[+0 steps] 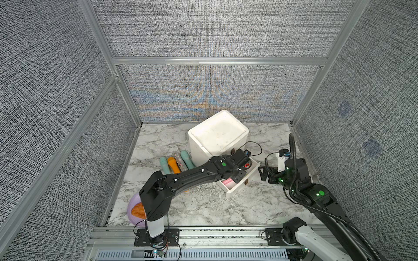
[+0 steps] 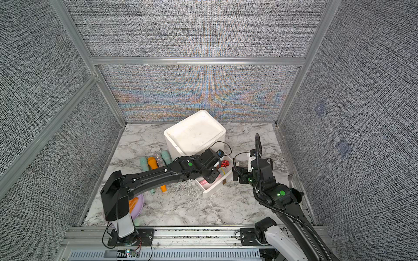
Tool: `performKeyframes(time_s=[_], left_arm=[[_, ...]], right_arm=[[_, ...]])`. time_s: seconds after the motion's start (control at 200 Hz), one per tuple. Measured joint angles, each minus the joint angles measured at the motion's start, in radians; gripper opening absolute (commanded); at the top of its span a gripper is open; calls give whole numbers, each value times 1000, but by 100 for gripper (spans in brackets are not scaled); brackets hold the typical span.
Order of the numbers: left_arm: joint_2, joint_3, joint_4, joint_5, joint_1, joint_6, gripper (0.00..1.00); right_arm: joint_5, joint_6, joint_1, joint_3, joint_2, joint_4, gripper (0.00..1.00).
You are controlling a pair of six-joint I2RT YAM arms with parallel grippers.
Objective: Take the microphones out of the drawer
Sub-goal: Pick up the microphone from the drawer.
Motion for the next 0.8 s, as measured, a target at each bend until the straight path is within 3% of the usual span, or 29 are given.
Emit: performKeyframes(time_s=[0.23, 0.796], left_arm=[[66, 27, -5, -14, 0, -18, 50], [169, 47, 6, -1, 21, -27, 49]], right_arm=[[0, 1, -8, 0, -3, -14, 98], [0, 2, -16, 0, -5, -14, 98]])
